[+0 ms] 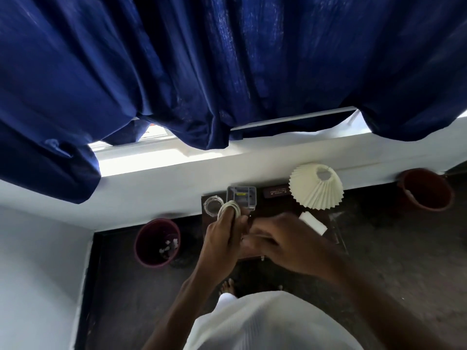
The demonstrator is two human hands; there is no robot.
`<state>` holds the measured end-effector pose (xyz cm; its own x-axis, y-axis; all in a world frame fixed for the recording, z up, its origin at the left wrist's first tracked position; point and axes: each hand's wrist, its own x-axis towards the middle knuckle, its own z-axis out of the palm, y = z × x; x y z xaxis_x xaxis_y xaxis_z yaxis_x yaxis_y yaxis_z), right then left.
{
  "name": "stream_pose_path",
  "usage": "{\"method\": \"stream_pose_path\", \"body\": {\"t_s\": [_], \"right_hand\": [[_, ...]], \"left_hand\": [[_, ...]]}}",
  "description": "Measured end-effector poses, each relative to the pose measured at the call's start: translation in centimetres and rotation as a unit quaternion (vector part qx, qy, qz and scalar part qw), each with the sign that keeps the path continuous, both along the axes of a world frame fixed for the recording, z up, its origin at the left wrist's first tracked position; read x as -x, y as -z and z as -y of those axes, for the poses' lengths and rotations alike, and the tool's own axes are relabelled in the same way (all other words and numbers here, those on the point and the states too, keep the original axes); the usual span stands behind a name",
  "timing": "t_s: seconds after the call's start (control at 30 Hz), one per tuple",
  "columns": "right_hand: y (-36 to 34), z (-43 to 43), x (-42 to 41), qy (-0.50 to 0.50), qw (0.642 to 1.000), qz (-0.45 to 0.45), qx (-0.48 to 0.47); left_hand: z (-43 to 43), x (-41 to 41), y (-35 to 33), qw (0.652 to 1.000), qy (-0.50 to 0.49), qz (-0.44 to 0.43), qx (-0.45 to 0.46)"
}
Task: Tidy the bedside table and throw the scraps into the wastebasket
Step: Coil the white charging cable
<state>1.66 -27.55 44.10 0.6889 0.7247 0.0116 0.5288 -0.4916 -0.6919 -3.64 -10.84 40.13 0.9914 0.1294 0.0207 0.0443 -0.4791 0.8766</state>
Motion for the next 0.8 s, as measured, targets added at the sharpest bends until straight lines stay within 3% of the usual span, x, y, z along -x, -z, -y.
{"method": "stream_pose_path", "body": {"t_s": [0.13,0.3,0.37,0.53,0.67,0.8], "right_hand": [[-2.5,1.7,-3.2,0.044,0.999,0.032,-0.001],[-0.4,0.9,-3.8,0.109,0.98,-0.117,-0.114],[1.3,0.3,-2.3,0.133,0.975,-0.129,-0.119],[4.6,-0.8,2.7,0.163,0.964,-0.173,-0.122],[4.2,-1.0,4.6,0.097,0.978,-0.172,-0.064],[3.5,-1.1,5.2,0.062,0.988,-0.138,-0.037]], "left_hand": [[0.8,1.1,-0.8,0.979,0.035,-0.075,0.188],[2.1,2.1,-2.3,0.929,0.045,-0.1,0.353],[2.1,2.0,-2.8,0.908,0.021,-0.092,0.409],[2.0,1.4,-3.5,0.875,-0.006,-0.054,0.482],[2.1,1.0,-3.2,0.847,-0.067,-0.045,0.526],[2.5,0.5,-3.0,0.847,-0.112,-0.026,0.52]]}}
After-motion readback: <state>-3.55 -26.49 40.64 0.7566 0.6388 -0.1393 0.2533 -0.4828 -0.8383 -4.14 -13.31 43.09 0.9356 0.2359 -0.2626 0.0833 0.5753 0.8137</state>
